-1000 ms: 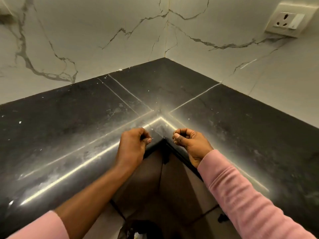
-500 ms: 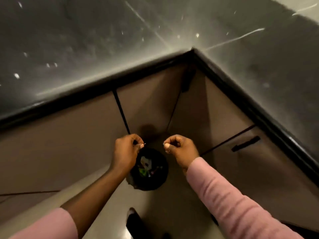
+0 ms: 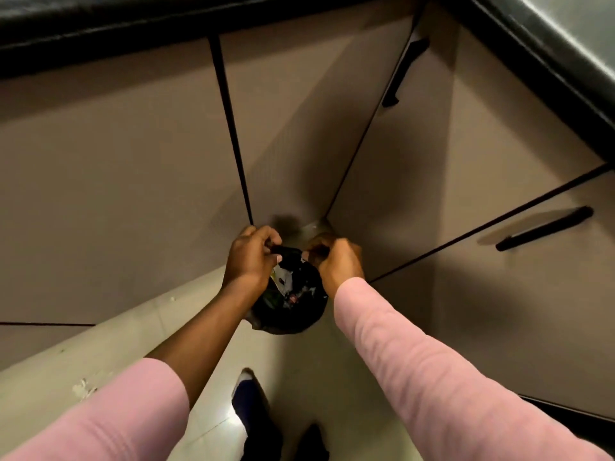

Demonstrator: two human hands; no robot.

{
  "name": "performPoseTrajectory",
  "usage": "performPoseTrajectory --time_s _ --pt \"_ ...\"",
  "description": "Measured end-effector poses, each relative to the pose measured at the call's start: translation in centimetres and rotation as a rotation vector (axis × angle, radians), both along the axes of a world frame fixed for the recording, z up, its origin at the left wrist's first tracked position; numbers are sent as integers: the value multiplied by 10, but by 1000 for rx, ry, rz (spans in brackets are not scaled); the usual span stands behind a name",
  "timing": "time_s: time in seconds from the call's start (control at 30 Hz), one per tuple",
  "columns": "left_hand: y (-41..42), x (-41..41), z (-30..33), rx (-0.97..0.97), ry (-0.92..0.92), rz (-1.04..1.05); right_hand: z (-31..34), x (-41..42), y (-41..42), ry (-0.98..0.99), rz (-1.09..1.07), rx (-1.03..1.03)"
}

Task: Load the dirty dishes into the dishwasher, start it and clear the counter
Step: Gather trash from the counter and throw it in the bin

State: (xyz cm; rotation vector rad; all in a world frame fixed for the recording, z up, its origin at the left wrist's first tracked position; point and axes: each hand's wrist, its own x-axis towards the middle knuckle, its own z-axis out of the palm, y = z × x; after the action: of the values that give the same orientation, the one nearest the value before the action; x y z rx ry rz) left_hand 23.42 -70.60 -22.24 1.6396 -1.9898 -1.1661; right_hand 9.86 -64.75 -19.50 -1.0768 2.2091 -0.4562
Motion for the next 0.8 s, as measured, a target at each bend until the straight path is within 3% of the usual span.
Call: performPoseTrajectory --time_s 0.1,0.2,0.33,0.43,0.53,0.6,0.7,0.8 --pt "-7 -2 7 -16 -2 -64 4 -9 -4 -133 -121 29" --pt "-11 -4 6 -26 -53 -86 2 -6 -9 -111 -144 38" --pt "-12 -1 -4 -109 -53 -165 -2 3 -9 -236 -126 -12" --pt "-6 1 -14 -179 -194 -207 -2 7 0 -295 -159 -91" --pt "7 8 -12 -201 -315 -342 -8 8 13 -143 28 -16" --pt "10 14 -4 -368 -354 -394 -6 11 19 -79 97 -20" --pt "17 7 31 -482 -241 -305 27 17 28 23 189 -42" --pt "23 -2 68 -523 -203 -294 54 18 47 -1 311 -95"
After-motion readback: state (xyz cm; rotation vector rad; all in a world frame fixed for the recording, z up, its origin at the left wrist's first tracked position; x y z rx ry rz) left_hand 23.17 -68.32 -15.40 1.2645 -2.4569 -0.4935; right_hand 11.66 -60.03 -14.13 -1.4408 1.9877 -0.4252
